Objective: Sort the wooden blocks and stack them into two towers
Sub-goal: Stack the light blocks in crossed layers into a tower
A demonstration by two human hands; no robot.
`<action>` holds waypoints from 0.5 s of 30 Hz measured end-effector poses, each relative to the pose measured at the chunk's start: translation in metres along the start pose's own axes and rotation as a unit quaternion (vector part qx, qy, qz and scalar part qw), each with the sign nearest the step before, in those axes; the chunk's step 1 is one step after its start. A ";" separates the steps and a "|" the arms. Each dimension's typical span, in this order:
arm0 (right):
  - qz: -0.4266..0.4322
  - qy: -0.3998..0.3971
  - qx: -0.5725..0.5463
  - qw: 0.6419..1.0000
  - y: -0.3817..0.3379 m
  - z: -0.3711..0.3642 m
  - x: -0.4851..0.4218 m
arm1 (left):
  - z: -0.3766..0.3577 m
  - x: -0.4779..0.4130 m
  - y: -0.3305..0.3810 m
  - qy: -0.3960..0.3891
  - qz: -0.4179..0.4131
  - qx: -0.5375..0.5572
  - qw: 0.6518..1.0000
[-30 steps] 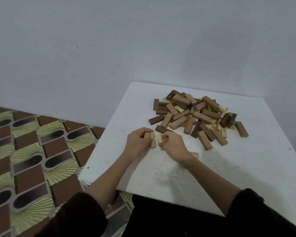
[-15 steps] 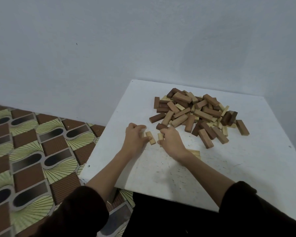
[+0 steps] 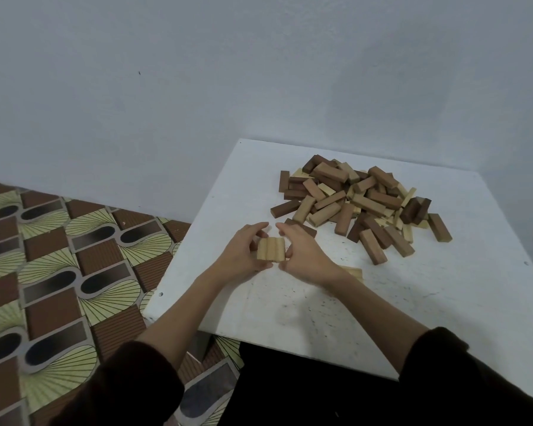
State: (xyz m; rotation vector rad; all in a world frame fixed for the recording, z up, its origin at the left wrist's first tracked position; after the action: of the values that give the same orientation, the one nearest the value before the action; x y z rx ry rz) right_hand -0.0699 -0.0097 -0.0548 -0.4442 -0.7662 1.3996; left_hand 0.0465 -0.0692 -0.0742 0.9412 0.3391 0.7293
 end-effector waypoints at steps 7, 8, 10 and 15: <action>0.031 0.006 -0.012 0.999 -0.004 -0.004 0.005 | -0.003 0.002 -0.002 -0.002 -0.037 0.031 0.999; 0.036 0.005 -0.013 0.999 -0.004 -0.004 0.005 | -0.003 0.002 -0.002 -0.005 -0.042 0.023 0.999; 0.041 -0.002 -0.012 0.999 -0.002 -0.004 0.004 | -0.002 0.001 -0.001 -0.013 -0.047 0.011 0.999; 0.037 -0.017 -0.004 0.999 0.000 -0.004 0.001 | -0.002 0.001 0.000 -0.029 -0.055 -0.007 0.998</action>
State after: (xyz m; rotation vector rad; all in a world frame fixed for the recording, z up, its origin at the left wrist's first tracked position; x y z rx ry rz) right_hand -0.0666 -0.0082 -0.0572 -0.4604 -0.7903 1.4773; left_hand 0.0456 -0.0671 -0.0752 0.9214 0.3328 0.6018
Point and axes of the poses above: each hand's wrist, its own x-axis away from the middle knuckle, its own z-axis out of the back of the hand, y = z × x, the point moved 6 cm from there along -x, towards the middle knuckle, and after that the axes turned 9 degrees about -y, right-handed, at the moved point
